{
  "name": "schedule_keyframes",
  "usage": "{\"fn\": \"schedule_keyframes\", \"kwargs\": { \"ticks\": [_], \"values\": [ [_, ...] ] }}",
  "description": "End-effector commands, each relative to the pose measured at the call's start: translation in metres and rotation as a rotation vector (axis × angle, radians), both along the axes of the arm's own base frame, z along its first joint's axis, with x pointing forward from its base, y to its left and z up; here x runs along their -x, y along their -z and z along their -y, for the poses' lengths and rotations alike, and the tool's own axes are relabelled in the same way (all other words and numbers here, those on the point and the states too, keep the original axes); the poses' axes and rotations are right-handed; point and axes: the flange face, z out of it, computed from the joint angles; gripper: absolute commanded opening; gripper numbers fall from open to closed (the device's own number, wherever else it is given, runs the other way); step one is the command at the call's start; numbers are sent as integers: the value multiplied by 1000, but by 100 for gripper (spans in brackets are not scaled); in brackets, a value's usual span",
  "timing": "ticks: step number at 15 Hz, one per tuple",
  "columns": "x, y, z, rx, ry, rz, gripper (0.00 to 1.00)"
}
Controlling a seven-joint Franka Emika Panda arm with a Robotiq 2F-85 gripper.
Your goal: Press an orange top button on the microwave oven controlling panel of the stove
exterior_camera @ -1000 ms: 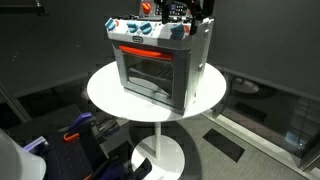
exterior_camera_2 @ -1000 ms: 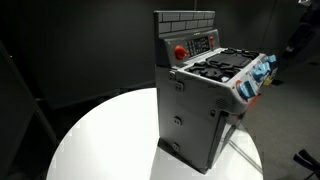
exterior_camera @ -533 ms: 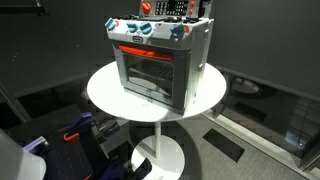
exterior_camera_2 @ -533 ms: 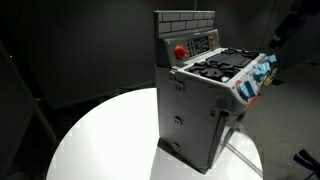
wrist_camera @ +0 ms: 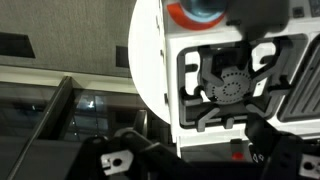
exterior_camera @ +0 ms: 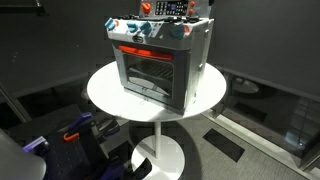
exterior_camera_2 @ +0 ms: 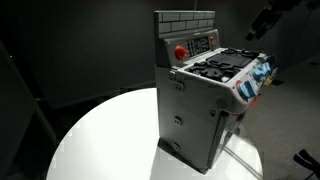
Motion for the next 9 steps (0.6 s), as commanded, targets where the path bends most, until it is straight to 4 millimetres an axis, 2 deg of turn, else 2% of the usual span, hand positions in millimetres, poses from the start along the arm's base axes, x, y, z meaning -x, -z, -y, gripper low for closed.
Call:
{"fn": "schedule_keyframes", "kwargs": {
  "ticks": [1, 9],
  "values": [
    [-33, -1, -14, 2, 21, 35, 100],
    [-75, 9, -34, 5, 25, 63, 100]
  ]
}}
